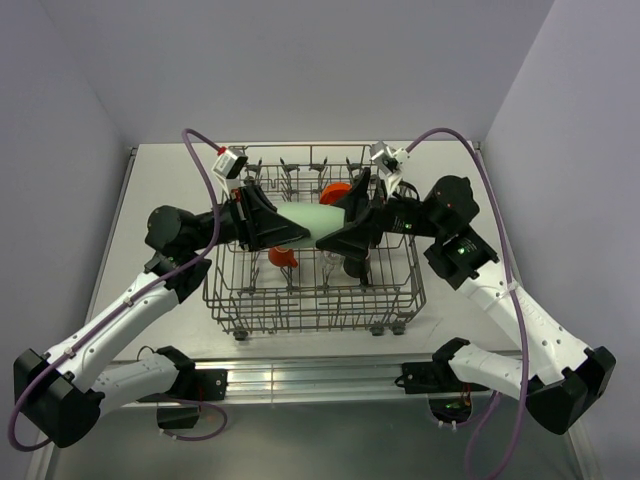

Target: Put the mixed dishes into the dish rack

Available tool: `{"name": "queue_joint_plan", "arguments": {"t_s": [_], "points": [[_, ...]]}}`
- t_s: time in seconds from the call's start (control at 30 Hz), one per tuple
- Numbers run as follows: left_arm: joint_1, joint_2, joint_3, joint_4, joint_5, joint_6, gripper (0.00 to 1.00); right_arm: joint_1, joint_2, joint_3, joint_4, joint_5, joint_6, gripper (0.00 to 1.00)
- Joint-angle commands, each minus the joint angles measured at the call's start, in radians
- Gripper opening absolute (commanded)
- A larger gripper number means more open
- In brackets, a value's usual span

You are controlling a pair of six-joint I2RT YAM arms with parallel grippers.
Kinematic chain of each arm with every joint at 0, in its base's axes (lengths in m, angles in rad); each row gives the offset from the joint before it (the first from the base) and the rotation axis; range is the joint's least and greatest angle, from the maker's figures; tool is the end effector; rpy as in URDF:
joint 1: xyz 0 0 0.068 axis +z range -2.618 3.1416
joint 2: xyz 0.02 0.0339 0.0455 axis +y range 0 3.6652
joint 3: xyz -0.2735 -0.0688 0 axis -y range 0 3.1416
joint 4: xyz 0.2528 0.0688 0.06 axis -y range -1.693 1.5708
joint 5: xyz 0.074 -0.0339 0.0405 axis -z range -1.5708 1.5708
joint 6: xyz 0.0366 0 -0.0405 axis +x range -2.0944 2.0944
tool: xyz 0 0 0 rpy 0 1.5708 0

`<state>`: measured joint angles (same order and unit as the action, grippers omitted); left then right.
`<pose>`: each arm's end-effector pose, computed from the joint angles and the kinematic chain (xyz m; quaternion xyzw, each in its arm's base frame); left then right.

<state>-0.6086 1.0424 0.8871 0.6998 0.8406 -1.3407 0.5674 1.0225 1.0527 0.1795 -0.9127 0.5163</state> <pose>0.1693 -0.1512 0.4209 0.1715 0.5457 -0.7706 0.2808 0.1721 0.1440 0.4346 -0.3568 0.5559 0.5974 0.4548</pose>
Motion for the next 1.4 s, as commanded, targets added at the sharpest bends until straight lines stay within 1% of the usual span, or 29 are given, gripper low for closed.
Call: {"name": "queue_joint_plan", "arguments": {"t_s": [0.0, 0.13, 0.33, 0.43, 0.57, 0.6, 0.73, 0.87, 0.97, 1.17, 1.37], "points": [[-0.005, -0.021, 0.019, 0.081, -0.005, -0.017, 0.0, 0.006, -0.024, -0.002, 0.08, -0.02, 0.02, 0.92], [-0.008, -0.015, 0.013, 0.107, -0.002, -0.031, 0.0, 0.006, -0.021, -0.01, 0.121, -0.029, 0.045, 0.88], [-0.01, -0.012, 0.003, 0.118, -0.003, -0.037, 0.0, 0.006, -0.025, -0.016, 0.196, -0.037, 0.086, 0.89], [-0.013, -0.005, 0.0, 0.139, -0.002, -0.046, 0.0, 0.006, -0.021, -0.022, 0.244, -0.043, 0.116, 0.9], [-0.014, -0.004, -0.016, 0.162, -0.001, -0.06, 0.0, 0.006, -0.019, -0.031, 0.291, -0.038, 0.137, 0.95], [-0.016, -0.004, -0.017, 0.17, -0.003, -0.061, 0.0, 0.006, -0.018, -0.03, 0.299, -0.035, 0.143, 0.95], [-0.017, -0.001, -0.014, 0.171, -0.005, -0.063, 0.0, 0.006, 0.002, -0.017, 0.305, -0.041, 0.159, 0.94], [-0.017, 0.001, -0.008, 0.171, -0.005, -0.063, 0.0, 0.006, 0.017, -0.019, 0.337, -0.055, 0.186, 0.9], [-0.019, 0.005, -0.002, 0.176, -0.005, -0.064, 0.0, 0.006, 0.019, -0.028, 0.347, -0.06, 0.191, 0.88], [-0.02, 0.01, 0.007, 0.173, -0.003, -0.064, 0.0, 0.009, 0.024, -0.034, 0.334, -0.08, 0.18, 0.88], [-0.022, 0.018, 0.022, 0.164, 0.002, -0.058, 0.0, 0.015, 0.01, -0.028, 0.275, -0.084, 0.139, 0.89]]}}
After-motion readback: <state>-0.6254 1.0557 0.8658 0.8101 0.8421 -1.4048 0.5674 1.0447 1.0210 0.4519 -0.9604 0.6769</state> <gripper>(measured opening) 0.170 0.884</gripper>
